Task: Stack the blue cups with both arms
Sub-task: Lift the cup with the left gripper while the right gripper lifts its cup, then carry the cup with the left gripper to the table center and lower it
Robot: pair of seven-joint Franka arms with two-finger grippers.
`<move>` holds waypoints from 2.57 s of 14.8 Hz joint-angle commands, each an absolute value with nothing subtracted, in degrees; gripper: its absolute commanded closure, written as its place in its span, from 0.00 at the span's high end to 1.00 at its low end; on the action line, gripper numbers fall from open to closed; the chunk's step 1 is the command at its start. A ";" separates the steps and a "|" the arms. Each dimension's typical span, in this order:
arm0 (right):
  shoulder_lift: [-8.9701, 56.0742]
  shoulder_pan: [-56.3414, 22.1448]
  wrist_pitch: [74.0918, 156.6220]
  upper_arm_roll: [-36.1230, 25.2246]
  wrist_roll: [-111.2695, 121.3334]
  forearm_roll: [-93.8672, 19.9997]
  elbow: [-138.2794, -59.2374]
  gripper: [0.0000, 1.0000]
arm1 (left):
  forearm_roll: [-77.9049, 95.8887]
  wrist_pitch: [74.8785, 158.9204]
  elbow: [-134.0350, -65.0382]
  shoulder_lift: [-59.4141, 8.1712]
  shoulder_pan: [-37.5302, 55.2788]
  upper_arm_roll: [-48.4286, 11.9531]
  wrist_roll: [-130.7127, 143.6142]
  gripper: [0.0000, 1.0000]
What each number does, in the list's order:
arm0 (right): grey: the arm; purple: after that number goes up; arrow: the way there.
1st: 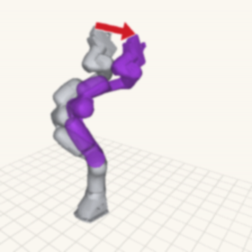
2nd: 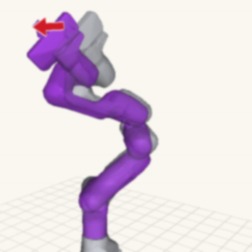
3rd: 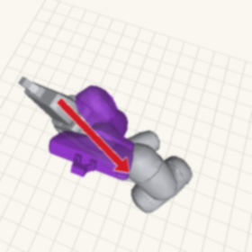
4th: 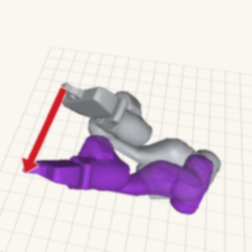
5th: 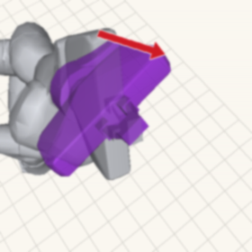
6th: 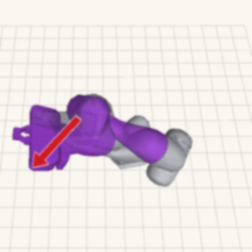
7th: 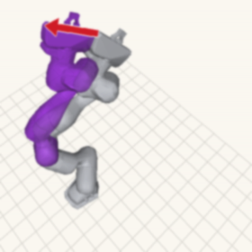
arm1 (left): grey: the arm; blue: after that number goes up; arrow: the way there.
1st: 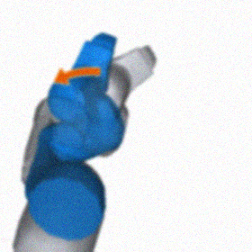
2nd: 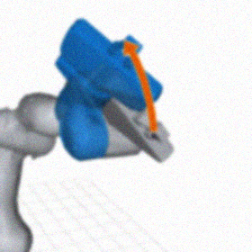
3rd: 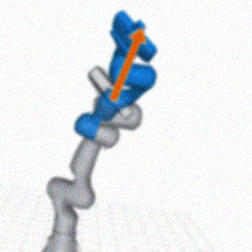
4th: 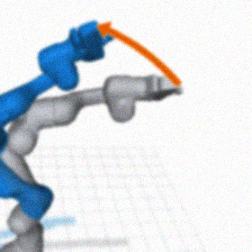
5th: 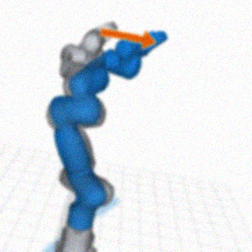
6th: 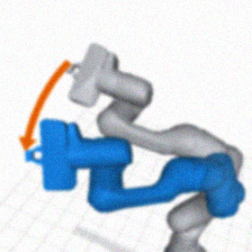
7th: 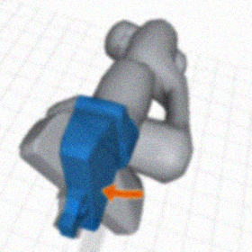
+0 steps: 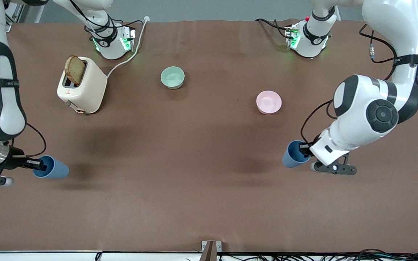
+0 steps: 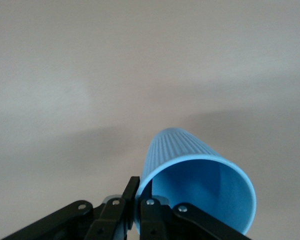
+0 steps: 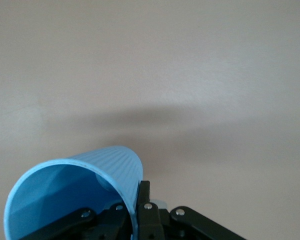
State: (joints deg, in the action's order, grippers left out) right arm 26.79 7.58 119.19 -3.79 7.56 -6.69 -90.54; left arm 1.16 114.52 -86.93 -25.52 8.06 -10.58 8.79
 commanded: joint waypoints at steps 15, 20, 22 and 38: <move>-1.32 -1.23 88.16 -3.78 -6.95 0.00 -88.87 0.00 | -1.58 116.53 -74.27 -42.62 29.44 -14.50 3.00 0.00; 0.52 -0.79 84.82 -3.87 -6.24 -0.36 -83.50 0.00 | -3.25 118.39 -74.36 -44.64 32.78 -14.50 0.79 0.00; 2.37 0.00 84.90 -3.96 -5.63 -0.88 -81.83 0.00 | -3.25 118.65 -74.36 -46.22 32.87 -14.50 -0.09 0.01; 1.50 0.00 88.15 -3.87 -1.41 -1.32 -85.43 0.00 | -3.87 107.51 -74.36 -32.62 28.85 -14.15 0.53 1.00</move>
State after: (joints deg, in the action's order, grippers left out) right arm 2.74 -0.62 87.82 -4.34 -2.89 -1.06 -84.56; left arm -2.90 110.81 -73.02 -36.98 32.02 -14.48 0.70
